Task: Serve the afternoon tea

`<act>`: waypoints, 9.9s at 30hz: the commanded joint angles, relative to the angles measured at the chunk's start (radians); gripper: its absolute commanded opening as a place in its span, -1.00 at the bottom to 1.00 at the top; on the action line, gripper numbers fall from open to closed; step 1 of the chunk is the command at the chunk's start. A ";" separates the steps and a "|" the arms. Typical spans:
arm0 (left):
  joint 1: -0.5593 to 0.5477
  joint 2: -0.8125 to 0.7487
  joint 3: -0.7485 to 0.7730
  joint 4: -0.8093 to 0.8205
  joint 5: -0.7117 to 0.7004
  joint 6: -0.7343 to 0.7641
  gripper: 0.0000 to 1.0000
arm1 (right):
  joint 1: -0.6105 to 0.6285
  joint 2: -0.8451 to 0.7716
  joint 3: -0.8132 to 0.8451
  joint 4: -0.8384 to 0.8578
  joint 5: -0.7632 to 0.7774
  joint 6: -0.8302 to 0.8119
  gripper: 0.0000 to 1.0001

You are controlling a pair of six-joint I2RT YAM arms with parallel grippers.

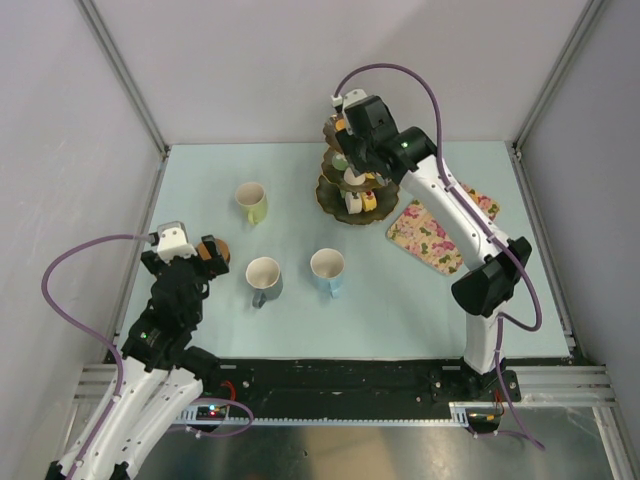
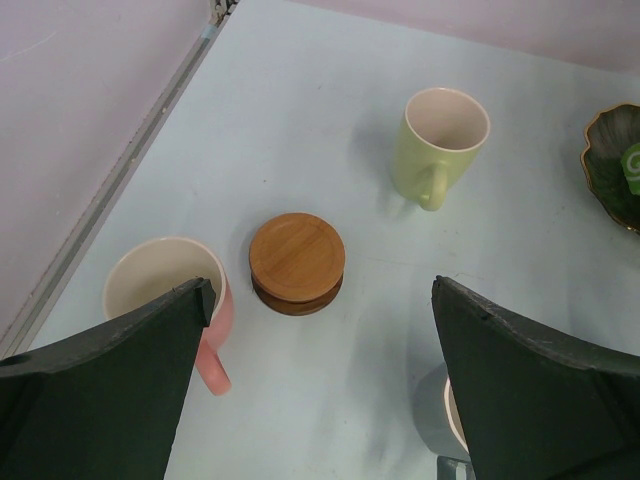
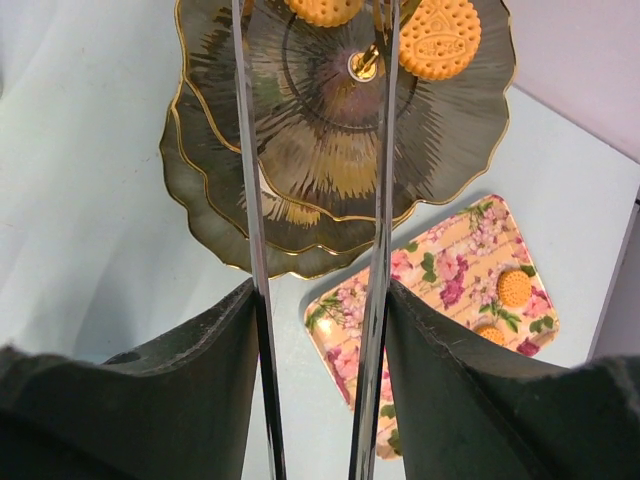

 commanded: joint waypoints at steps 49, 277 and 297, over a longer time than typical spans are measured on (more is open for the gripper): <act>-0.009 0.019 -0.007 0.029 -0.010 0.015 0.97 | -0.673 -0.490 -0.836 0.119 -0.242 0.435 -0.03; -0.011 0.012 -0.010 0.032 -0.006 0.020 0.97 | -0.679 -0.293 -0.769 -0.027 -0.249 0.324 0.03; -0.010 0.011 -0.010 0.032 -0.003 0.018 0.97 | -0.657 -0.242 -0.755 -0.072 -0.154 0.290 0.03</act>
